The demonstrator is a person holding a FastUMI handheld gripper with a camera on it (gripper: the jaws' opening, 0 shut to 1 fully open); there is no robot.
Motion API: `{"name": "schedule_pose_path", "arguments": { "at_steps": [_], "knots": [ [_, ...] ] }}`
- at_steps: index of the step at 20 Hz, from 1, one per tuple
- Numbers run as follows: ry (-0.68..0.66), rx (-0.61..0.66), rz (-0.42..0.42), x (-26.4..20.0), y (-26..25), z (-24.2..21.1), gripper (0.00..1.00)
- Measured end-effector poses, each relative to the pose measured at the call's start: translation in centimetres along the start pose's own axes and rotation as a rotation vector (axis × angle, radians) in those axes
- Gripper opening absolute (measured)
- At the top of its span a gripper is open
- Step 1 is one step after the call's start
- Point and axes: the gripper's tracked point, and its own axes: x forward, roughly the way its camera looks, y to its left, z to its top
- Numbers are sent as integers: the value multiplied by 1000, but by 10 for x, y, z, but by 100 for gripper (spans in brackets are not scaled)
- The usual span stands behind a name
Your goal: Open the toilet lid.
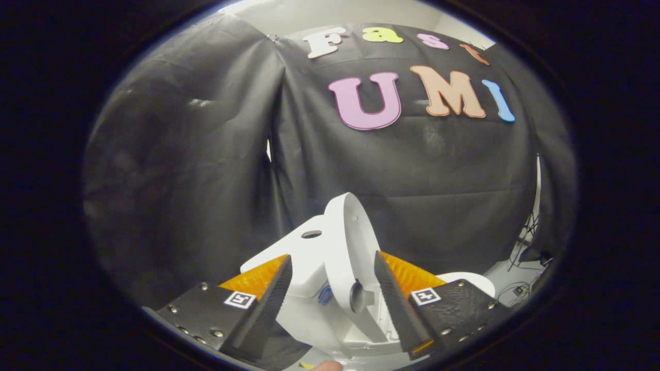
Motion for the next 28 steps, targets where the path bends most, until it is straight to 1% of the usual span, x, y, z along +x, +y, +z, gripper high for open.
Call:
{"name": "schedule_pose_path", "arguments": {
  "at_steps": [1,4,10,12,15,28],
  "knots": [
    [-7,6,-4,-2,-5,3,97],
    [-18,-1,-14,-6,-22,12,99],
    [-54,-71,-32,-13,-56,26,99],
    [-50,-81,-19,-11,-63,22,99],
    [-21,-106,-27,-11,-81,13,99],
    [10,-80,-84,-20,-172,-8,99]
  ]
}}
